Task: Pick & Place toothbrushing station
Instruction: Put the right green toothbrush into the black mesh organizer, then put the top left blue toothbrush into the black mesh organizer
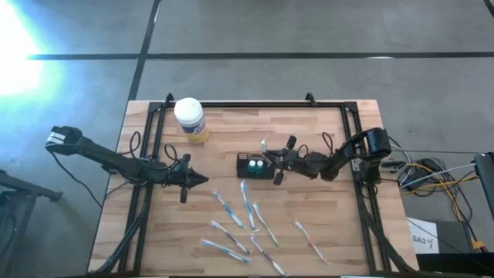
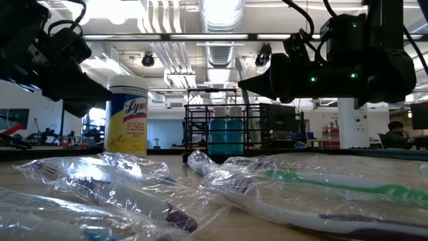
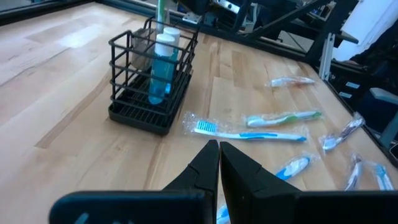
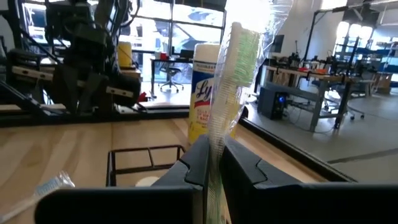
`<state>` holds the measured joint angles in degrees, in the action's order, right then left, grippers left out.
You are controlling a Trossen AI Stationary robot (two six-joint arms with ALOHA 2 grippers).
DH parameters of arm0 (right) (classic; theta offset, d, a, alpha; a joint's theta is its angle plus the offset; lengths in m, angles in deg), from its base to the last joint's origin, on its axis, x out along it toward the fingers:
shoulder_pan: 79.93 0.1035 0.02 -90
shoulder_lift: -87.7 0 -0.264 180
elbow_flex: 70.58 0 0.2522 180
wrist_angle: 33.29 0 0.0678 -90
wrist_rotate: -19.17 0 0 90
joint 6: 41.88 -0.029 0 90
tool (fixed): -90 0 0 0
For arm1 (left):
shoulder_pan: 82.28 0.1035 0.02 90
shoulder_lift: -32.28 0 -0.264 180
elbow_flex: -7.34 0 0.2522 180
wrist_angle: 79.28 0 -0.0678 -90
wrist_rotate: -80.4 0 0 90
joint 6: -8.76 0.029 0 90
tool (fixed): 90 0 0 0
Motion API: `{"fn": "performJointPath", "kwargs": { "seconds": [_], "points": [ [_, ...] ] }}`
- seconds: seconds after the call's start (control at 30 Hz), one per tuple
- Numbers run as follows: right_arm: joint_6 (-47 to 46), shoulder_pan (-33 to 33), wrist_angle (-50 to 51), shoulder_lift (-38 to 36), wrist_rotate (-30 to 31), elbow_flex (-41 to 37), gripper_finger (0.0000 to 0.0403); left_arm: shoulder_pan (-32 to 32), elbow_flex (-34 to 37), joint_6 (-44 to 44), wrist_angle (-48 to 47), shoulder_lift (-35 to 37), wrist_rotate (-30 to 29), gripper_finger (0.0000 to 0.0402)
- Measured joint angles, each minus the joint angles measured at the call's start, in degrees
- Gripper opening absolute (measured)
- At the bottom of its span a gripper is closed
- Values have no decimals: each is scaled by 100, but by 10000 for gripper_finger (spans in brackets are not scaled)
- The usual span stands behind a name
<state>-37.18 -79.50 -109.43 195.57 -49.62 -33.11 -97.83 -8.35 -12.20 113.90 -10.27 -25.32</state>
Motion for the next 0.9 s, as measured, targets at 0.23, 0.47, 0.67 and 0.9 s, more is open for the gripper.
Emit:
{"fn": "performJointPath", "kwargs": {
  "seconds": [0.23,0.47,0.67,0.9],
  "points": [
    [-49,0,108,0,-22,-12,34,0,36,-47,2,2,-1,19],
    [-306,9,157,0,-24,-12,72,0,36,-75,4,2,-1,19],
    [-435,8,278,0,-24,-12,109,0,36,-99,7,2,-2,19],
    [-505,9,275,-147,-24,-12,148,0,36,-99,9,2,-1,19]
  ]
}}
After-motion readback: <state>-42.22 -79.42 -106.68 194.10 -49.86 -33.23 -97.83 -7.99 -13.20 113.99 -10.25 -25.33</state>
